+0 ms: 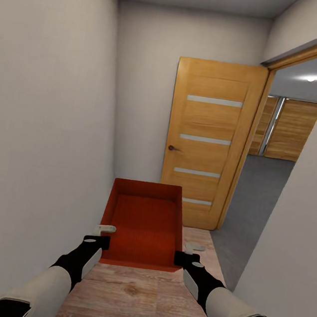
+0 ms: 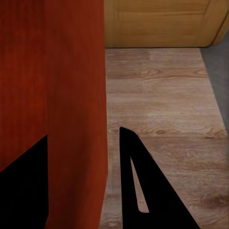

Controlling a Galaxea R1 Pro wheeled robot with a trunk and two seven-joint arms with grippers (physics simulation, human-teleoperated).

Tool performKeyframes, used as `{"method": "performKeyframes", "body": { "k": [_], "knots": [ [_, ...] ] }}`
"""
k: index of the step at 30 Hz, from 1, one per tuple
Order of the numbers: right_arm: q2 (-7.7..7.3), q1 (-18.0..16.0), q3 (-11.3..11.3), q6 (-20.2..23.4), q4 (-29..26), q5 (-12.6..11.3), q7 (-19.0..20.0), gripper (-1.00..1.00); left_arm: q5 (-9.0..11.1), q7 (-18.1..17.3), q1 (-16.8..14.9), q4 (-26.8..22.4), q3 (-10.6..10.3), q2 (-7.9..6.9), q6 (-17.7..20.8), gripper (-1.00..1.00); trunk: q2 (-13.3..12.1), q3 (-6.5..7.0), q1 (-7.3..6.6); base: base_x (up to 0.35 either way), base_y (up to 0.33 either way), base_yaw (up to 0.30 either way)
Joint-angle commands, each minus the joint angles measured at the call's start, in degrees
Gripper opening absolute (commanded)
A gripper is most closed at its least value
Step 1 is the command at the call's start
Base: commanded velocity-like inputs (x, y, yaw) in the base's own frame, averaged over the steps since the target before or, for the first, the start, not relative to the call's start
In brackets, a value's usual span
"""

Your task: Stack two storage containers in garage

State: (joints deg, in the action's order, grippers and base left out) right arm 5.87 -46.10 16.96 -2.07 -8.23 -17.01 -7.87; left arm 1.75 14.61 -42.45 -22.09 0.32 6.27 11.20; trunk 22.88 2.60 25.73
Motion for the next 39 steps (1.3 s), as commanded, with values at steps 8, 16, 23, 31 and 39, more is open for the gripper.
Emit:
{"method": "performKeyframes", "body": {
  "k": [8,16,23,31,39],
  "knots": [
    [-1.57,-0.04,-2.55,-0.31,-0.12,0.22,-0.57,-1.0,-0.43,2.53,0.0,-0.09,1.0,-0.03,0.49,-1.0,0.04,-0.02,0.05,0.322,0.0,0.0],
    [-1.64,-0.04,-2.55,-0.31,-0.12,0.22,-0.57,-1.0,-0.43,2.53,0.0,-0.15,1.0,-0.03,0.49,-1.0,0.04,-0.02,0.05,0.322,0.0,0.0],
    [-1.65,-0.04,-2.55,-0.31,-0.12,0.22,-0.57,-1.0,-0.43,2.53,0.0,-0.09,1.0,-0.03,0.49,-1.0,0.04,-0.02,0.05,0.322,0.0,0.0],
    [-1.65,-0.04,-2.55,-0.31,-0.12,0.22,-0.57,-1.0,-0.43,2.53,0.0,-0.15,1.0,-0.03,0.49,-1.0,0.04,-0.02,0.05,0.322,0.0,0.0],
    [-1.65,-0.04,-2.55,-0.31,-0.15,0.22,-0.55,-1.0,-0.52,2.53,0.0,-0.15,1.0,-0.03,0.49,-1.0,0.04,-0.02,0.05,0.322,0.0,0.0]
  ]
}}
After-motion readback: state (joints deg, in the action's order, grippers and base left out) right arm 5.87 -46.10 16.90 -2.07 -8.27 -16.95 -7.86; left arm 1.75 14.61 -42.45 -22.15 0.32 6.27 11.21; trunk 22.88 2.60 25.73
